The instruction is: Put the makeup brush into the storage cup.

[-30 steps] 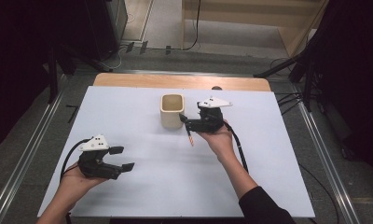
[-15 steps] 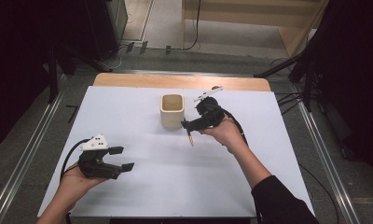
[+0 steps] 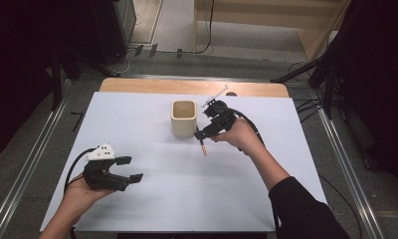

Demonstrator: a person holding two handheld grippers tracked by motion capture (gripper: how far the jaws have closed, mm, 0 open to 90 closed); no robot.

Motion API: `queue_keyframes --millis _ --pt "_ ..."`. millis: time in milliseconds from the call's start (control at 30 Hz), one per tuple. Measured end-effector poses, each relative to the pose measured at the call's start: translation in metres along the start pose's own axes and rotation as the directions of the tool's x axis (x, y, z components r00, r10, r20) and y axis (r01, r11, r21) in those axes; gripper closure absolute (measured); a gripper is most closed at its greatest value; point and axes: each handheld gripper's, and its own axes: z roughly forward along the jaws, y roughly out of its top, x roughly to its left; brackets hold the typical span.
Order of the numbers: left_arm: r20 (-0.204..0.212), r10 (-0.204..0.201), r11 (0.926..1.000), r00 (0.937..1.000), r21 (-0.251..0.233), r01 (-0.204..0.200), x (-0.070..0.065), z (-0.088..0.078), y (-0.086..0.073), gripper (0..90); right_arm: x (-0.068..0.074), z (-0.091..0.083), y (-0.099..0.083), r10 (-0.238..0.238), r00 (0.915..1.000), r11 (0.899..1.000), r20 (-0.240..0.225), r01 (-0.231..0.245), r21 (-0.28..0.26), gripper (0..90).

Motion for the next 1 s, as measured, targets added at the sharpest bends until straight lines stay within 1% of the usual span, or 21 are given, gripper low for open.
queue_keyframes --millis 33,67,167,200,233,267,367,400,467,600,667,700,767,800,833,933,967,1000 --pt "0.000 0.000 1.0000 1.0000 0.001 0.000 0.000 0.000 0.000 22.7 0.000 0.001 0.002 0.008 1.0000 1.000 -0.006 -0.008 0.021 14.8" --pt "-0.001 -0.001 1.0000 1.0000 0.001 0.001 0.000 0.000 0.000 22.7 -0.001 0.001 0.003 0.006 0.9999 0.999 -0.014 -0.005 0.042 14.9" --pt "-0.001 -0.002 1.0000 1.0000 0.001 0.002 0.000 0.000 0.000 22.7 0.001 0.002 0.008 0.028 0.9996 0.995 -0.003 -0.028 0.094 16.8" --pt "-0.001 -0.002 1.0000 1.0000 0.001 0.002 0.000 0.000 0.000 22.7 0.001 0.002 0.008 0.028 0.9996 0.995 -0.003 -0.028 0.094 16.8" --pt "-0.001 -0.002 1.0000 1.0000 0.001 0.002 0.000 0.000 0.000 22.7 0.001 0.002 0.011 0.046 0.9989 0.992 -0.002 -0.045 0.118 17.8" --pt "-0.001 -0.002 1.0000 1.0000 0.001 0.002 0.000 0.000 0.000 22.8 0.001 0.003 0.013 0.053 0.9986 0.990 0.001 -0.053 0.129 18.1" --pt "0.000 -0.003 1.0000 1.0000 0.001 0.003 0.000 0.000 0.000 22.7 0.002 0.005 0.015 0.069 0.9976 0.985 0.009 -0.070 0.159 19.8" --pt "0.000 -0.004 1.0000 1.0000 -0.001 0.004 0.000 0.000 0.000 22.8 0.002 0.006 0.016 0.067 0.9977 0.983 0.009 -0.068 0.171 20.3" --pt "0.001 -0.004 1.0000 1.0000 -0.001 0.004 0.000 0.000 0.000 22.7 0.002 0.007 0.016 0.067 0.9977 0.983 0.010 -0.068 0.171 20.8" --pt "0.000 -0.004 1.0000 1.0000 0.002 0.004 0.000 0.000 0.000 22.7 0.001 0.012 0.017 0.080 0.9967 0.978 0.012 -0.080 0.195 21.5" --pt "0.000 -0.005 1.0000 1.0000 0.001 0.005 0.000 0.000 0.000 22.7 0.000 0.013 0.017 0.075 0.9971 0.977 0.012 -0.076 0.197 21.5" --pt "0.001 -0.004 1.0000 1.0000 0.001 0.004 0.001 0.000 0.000 22.7 0.000 0.013 0.017 0.082 0.9965 0.976 0.016 -0.084 0.203 21.6" --pt "0.000 -0.005 1.0000 1.0000 0.003 0.005 0.001 0.000 0.000 22.7 -0.001 0.015 0.016 0.084 0.9963 0.975 0.016 -0.085 0.204 21.8" --pt "0.000 -0.004 1.0000 1.0000 0.003 0.004 0.000 0.000 0.000 22.7 -0.001 0.016 0.017 0.083 0.9964 0.974 0.016 -0.084 0.211 21.8" --pt "0.000 -0.004 1.0000 1.0000 0.003 0.004 0.000 0.000 0.000 22.7 -0.001 0.017 0.017 0.091 0.9958 0.972 0.010 -0.092 0.217 21.8" --pt "0.001 -0.004 1.0000 1.0000 0.001 0.004 0.001 0.000 0.000 22.7 -0.001 0.019 0.017 0.090 0.9959 0.969 0.010 -0.090 0.231 21.4" --pt "0.000 -0.006 1.0000 1.0000 0.000 0.006 0.001 0.000 0.000 22.7 -0.001 0.021 0.017 0.068 0.9976 0.970 0.012 -0.069 0.234 21.1" --pt "0.000 -0.005 1.0000 1.0000 0.000 0.005 0.001 -0.001 0.000 22.7 -0.001 0.021 0.017 0.068 0.9976 0.970 0.012 -0.069 0.234 21.1"
